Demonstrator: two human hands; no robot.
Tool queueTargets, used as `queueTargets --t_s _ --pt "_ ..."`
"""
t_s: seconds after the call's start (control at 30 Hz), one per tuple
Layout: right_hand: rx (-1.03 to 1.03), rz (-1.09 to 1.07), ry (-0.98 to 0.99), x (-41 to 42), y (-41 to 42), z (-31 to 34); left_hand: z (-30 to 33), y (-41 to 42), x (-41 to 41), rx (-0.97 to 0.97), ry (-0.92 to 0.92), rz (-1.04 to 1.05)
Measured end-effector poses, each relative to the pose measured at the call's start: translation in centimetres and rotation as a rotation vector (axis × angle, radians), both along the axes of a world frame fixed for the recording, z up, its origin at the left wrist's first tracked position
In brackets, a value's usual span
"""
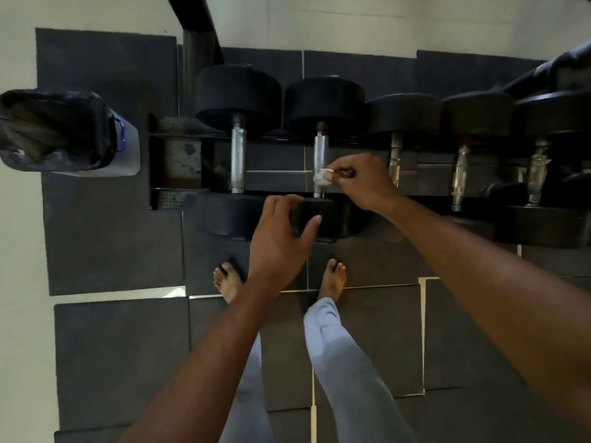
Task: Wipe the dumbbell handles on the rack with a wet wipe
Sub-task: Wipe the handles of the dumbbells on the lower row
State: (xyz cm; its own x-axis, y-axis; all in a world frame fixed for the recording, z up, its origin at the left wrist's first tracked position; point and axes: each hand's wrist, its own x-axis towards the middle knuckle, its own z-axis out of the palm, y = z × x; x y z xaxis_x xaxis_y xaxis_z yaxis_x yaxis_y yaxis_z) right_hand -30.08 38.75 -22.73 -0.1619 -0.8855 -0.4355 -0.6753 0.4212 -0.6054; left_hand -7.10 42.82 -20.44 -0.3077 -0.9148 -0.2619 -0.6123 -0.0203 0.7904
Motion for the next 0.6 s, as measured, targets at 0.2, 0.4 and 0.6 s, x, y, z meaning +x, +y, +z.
queueTargets --t_s 0.2,0.4,0.6 --pt "0.067 0.245 -0.044 -1.2 -1.2 -1.2 -2.5 0.5 -2.3 0.07 -0.004 0.14" --pt "0.13 0.489 0.059 -1.1 -2.1 -0.9 -2.6 0.6 -2.1 0.116 0.005 0.161" --pt "0.102 0.648 0.261 0.4 -4.1 -0.7 -3.1 0.6 -2.1 0.114 0.032 0.164"
